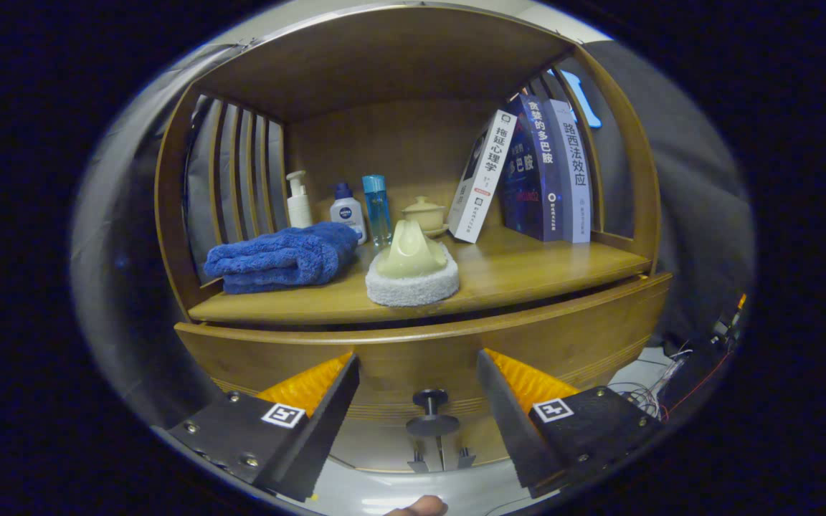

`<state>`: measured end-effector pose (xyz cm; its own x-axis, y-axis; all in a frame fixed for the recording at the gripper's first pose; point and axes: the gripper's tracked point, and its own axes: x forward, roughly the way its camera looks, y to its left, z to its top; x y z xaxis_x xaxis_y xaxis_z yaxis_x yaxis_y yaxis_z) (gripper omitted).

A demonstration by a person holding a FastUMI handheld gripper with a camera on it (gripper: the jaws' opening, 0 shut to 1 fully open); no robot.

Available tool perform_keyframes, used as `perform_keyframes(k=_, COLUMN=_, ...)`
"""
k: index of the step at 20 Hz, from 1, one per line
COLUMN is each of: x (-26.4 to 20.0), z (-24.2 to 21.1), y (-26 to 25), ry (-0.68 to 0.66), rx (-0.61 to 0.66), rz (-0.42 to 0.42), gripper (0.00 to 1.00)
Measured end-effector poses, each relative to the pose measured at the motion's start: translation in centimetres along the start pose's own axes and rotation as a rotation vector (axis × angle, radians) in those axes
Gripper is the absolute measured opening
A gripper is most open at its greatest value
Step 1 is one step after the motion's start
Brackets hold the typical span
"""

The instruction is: Pull open the drawer, take out the items inside it, and place them on the countertop above the cabinet.

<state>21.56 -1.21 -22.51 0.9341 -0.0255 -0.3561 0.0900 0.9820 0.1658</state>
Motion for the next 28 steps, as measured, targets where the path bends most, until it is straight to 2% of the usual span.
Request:
perform_keyframes(k=19, x=0.9, z=0.3, y=-0.1, ry=0.02, rx=0.052, rz=0.021, gripper=0.99)
perform_keyframes(k=23, x=-0.5, z=2.5, y=0.8, ry=-0.02, rx=0.042, rz=0.032, gripper=1.0)
perform_keyframes(k=28, x=-4.1, z=7.7, y=1.7, ry=-0.126, rx=-0.017, rz=0.031, gripper=0.99)
